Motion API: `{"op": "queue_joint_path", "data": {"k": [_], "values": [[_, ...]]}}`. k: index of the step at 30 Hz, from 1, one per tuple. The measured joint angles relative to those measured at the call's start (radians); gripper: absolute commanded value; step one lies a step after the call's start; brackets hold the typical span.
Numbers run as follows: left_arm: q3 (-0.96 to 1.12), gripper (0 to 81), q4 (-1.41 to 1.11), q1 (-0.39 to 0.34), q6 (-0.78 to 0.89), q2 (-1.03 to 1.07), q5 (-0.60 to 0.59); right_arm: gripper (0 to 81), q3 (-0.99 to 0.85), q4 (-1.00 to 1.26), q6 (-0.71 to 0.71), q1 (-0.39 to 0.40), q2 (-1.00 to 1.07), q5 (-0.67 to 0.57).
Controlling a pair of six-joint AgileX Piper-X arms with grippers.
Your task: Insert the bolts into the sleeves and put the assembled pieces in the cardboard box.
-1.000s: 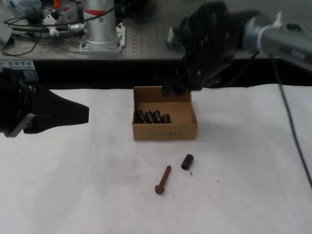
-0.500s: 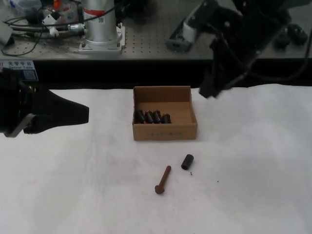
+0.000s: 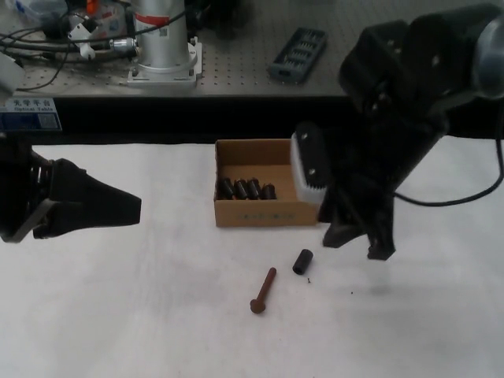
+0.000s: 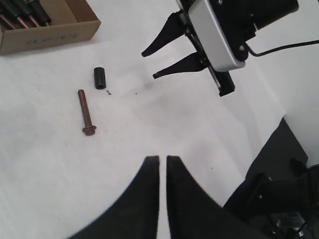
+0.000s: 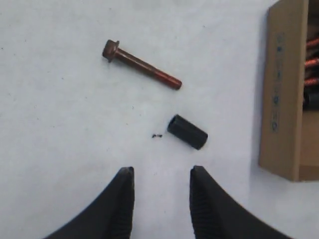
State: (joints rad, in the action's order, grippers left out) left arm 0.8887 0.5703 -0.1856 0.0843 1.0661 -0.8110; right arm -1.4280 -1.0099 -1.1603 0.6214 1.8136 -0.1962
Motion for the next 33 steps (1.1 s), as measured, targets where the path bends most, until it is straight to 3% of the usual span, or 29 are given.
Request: {"op": "queue_joint_path", "data": {"k": [9, 16, 33], "values": [[0.000, 4.1, -0.004, 0.000, 0.000, 0.000, 0.000, 28.6, 0.000, 0.184, -0.047, 0.137, 0.163, 0.083], [0.000, 4.1, 0.014, 0.000, -0.018, 0.000, 0.000, 28.6, 0.003, 0.153, -0.060, 0.142, 0.212, 0.165], [0.000, 4.1, 0.026, 0.000, -0.032, 0.000, 0.000, 28.6, 0.009, 0.121, -0.106, 0.144, 0.212, 0.171]]}}
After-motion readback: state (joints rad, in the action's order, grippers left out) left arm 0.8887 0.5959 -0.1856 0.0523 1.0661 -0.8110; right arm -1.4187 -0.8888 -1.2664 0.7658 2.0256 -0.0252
